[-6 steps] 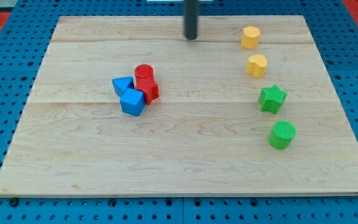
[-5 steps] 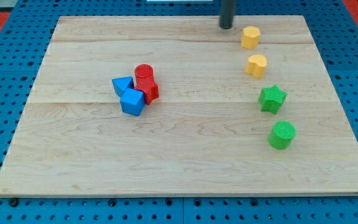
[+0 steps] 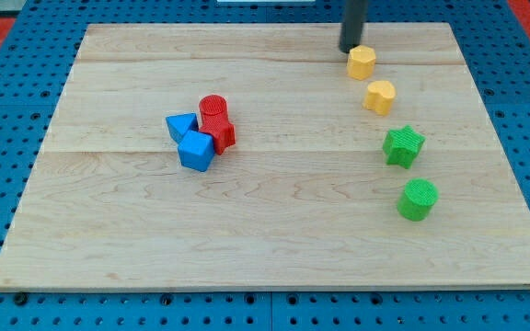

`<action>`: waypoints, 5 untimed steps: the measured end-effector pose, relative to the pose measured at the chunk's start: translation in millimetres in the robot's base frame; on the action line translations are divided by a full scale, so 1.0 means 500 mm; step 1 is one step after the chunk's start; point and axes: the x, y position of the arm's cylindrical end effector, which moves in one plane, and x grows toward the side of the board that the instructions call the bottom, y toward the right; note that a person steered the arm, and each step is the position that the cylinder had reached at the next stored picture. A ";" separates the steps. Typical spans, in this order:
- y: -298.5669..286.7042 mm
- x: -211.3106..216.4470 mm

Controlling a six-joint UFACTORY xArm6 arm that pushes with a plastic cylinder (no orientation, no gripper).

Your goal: Push the yellow hexagon left to the yellow heart

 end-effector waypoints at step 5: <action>-0.149 0.113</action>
